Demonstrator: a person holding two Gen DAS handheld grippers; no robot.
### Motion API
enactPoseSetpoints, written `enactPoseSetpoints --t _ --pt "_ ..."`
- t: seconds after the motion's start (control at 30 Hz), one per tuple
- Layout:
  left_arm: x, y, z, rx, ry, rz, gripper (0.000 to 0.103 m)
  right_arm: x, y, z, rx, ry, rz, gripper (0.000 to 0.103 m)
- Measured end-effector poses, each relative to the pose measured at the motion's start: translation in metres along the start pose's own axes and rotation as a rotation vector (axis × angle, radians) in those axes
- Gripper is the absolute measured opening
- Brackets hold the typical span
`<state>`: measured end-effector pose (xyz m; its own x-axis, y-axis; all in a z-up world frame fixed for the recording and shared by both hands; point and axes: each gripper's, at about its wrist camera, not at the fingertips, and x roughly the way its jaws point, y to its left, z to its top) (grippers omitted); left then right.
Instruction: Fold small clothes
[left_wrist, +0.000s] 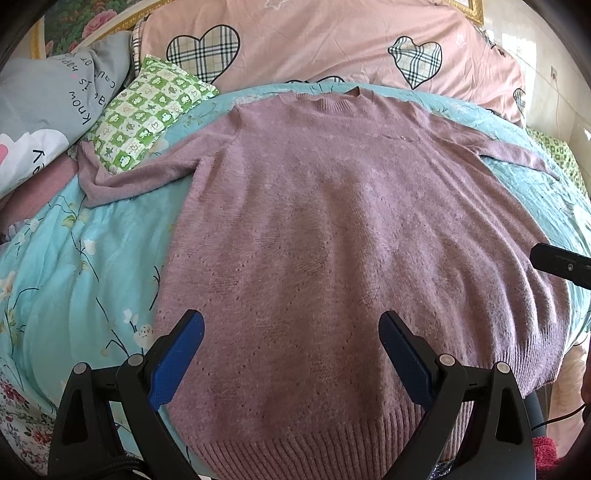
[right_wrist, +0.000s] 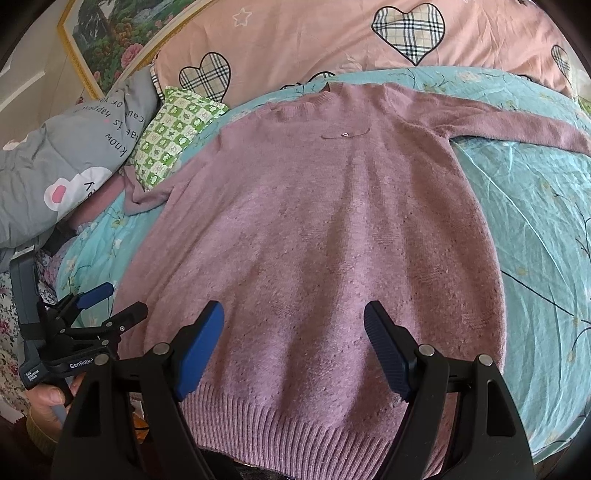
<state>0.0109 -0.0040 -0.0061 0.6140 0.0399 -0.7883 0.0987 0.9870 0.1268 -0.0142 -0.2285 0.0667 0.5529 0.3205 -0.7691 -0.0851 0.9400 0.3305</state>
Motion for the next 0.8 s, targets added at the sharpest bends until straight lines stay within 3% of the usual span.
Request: enactPoseSetpoints --t 0.4,0.6,0.73,0.8 --pt "0.014 0.000 0.022 0.000 0.006 -0.008 0.096 -0.010 -0.046 0.015 0.106 -0.055 -0.014 0.079" --pt "0.026 0.011 0.058 -0.035 -0.006 -0.048 0.096 -0.029 -0.114 0.037 0.249 -0.119 -0.064 0.079" --pt "0.037 0.011 0.085 -0.023 -0.031 -0.018 0.096 -0.038 -0.164 0.055 0.372 -0.148 -0.089 0.079" --pt "0.044 0.014 0.100 -0.045 -0.022 -0.047 0.096 -0.041 -0.198 0.068 0.428 -0.172 -0.111 0.079"
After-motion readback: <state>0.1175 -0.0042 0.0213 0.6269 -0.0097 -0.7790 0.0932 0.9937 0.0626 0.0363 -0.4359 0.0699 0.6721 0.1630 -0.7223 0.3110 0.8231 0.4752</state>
